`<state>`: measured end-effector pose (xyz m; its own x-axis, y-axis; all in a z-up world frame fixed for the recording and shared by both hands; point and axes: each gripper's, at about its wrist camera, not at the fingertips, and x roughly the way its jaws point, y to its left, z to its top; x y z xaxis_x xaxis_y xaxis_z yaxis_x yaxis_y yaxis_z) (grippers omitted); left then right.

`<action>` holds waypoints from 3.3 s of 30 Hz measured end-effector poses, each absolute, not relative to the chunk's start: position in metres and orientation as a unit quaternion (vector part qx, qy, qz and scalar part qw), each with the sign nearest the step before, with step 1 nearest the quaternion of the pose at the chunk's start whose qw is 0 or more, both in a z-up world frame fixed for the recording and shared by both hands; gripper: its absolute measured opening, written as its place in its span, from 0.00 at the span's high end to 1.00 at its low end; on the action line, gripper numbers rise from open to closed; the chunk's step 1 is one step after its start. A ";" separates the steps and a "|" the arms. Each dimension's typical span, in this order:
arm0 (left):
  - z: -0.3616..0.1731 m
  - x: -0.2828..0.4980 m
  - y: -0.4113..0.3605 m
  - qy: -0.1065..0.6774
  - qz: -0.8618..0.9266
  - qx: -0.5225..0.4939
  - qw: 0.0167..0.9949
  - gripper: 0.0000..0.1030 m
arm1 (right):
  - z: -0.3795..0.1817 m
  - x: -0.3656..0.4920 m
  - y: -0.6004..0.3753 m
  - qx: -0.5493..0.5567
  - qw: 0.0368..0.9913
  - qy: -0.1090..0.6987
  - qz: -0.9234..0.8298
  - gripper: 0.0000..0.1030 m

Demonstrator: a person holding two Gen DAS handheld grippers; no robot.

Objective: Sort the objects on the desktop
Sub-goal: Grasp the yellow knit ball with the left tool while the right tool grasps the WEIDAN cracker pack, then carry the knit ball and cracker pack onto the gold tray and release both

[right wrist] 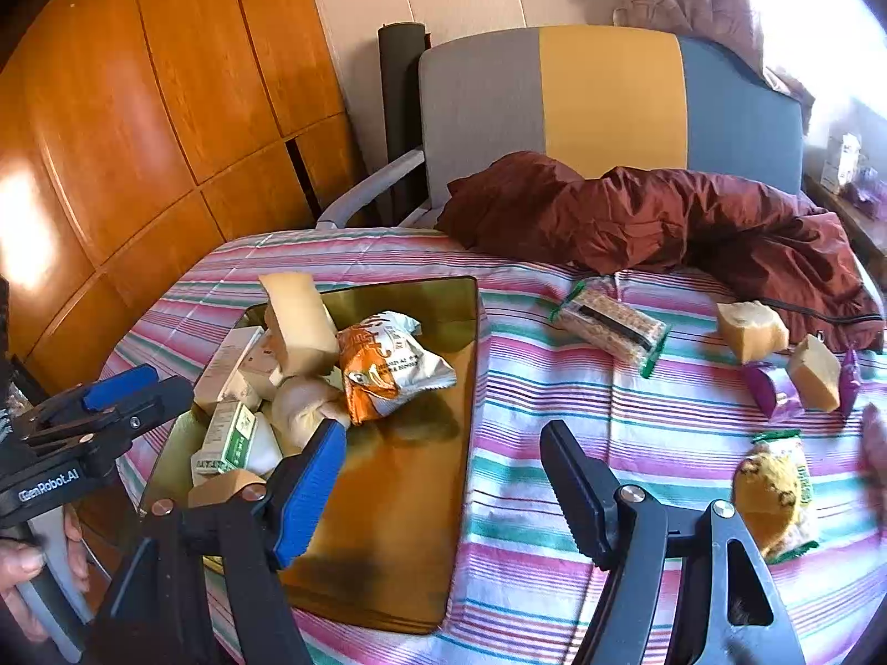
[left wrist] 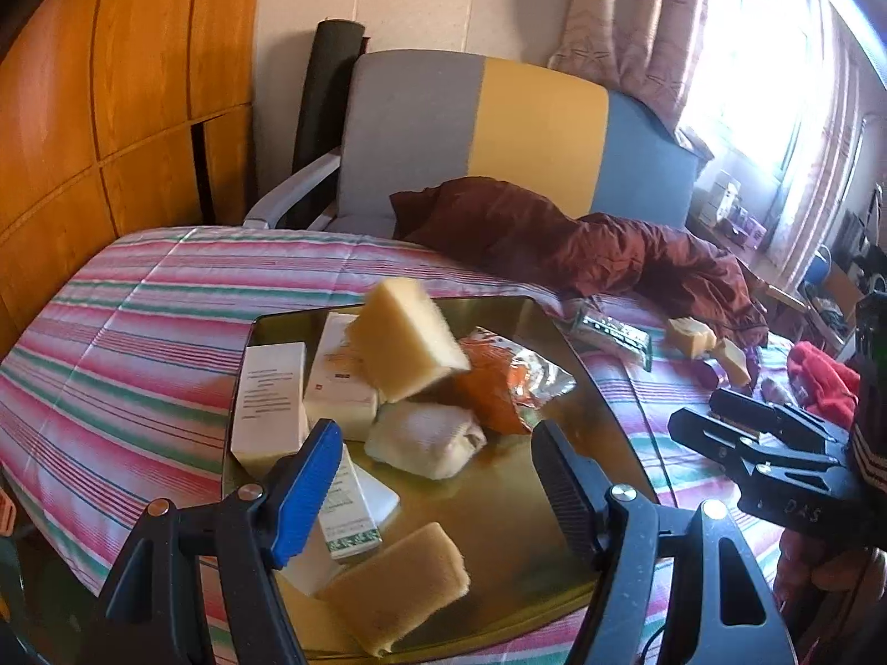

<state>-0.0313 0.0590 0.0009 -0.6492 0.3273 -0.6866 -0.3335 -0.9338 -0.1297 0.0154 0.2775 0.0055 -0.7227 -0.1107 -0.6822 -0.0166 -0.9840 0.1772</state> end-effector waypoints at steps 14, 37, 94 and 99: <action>0.001 -0.015 0.099 0.048 0.896 -0.380 0.223 0.30 | 0.006 0.042 0.333 0.374 -0.030 -0.090 -0.923 0.26; -0.002 -0.012 0.194 0.071 0.842 -0.407 0.346 0.30 | -0.019 0.101 0.531 0.373 -0.207 -0.216 -0.878 0.29; -0.102 -0.030 0.391 0.097 0.740 -0.489 0.452 0.61 | -0.088 0.055 0.537 0.505 -0.150 -0.123 -0.841 0.53; -0.087 -0.025 0.378 0.104 0.761 -0.467 0.437 0.61 | -0.081 0.056 0.531 0.490 -0.134 -0.118 -0.853 0.53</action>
<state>-0.0254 0.3779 -0.0865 -0.1813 0.5690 -0.8021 -0.7634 -0.5956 -0.2499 0.0562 0.5307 -0.0814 -0.4832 0.1126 -0.8682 -0.3443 -0.9362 0.0702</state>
